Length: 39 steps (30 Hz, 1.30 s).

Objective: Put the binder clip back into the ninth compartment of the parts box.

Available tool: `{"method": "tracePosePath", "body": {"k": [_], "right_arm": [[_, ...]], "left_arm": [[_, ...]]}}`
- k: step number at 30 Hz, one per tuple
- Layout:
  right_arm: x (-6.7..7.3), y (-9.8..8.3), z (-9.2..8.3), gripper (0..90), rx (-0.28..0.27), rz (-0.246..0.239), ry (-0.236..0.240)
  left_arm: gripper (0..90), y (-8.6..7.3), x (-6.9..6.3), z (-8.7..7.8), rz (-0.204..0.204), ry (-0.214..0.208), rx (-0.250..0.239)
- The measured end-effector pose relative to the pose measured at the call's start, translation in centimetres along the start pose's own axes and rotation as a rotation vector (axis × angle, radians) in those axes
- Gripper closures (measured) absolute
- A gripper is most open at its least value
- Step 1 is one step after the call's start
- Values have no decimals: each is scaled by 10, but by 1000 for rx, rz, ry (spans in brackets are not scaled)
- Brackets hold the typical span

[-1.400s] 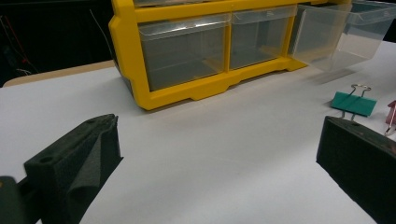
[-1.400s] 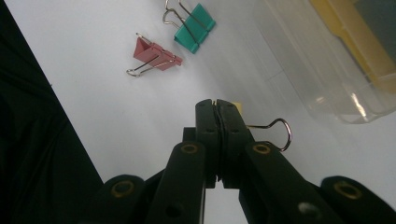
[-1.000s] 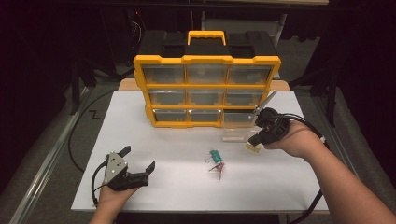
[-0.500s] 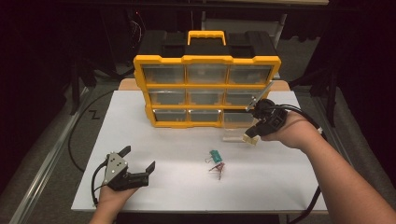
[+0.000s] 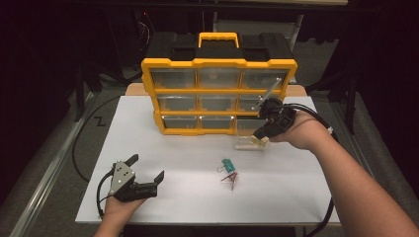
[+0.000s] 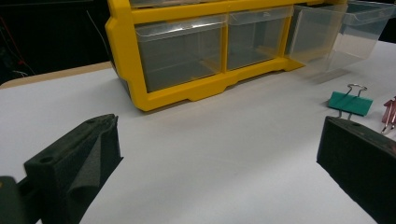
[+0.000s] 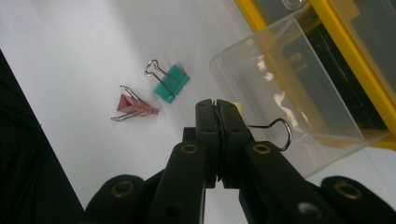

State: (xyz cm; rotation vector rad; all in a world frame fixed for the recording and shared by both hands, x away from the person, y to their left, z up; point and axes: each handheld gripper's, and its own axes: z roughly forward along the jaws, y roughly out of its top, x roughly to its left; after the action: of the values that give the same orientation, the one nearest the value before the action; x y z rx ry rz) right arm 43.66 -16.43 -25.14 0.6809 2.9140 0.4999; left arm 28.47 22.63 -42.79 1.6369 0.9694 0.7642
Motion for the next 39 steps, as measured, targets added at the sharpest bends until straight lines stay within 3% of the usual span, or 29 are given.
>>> {"method": "tracePosePath", "body": {"k": [13, 39], "right_arm": [[-3, 19, 3, 900, 2, -24, -16], [-22, 38, 15, 900, 4, -15, -39]], "left_arm": [[4, 0, 0, 0, -1, -2, -3], [4, 1, 2, -1, -5, -4, -6]]}}
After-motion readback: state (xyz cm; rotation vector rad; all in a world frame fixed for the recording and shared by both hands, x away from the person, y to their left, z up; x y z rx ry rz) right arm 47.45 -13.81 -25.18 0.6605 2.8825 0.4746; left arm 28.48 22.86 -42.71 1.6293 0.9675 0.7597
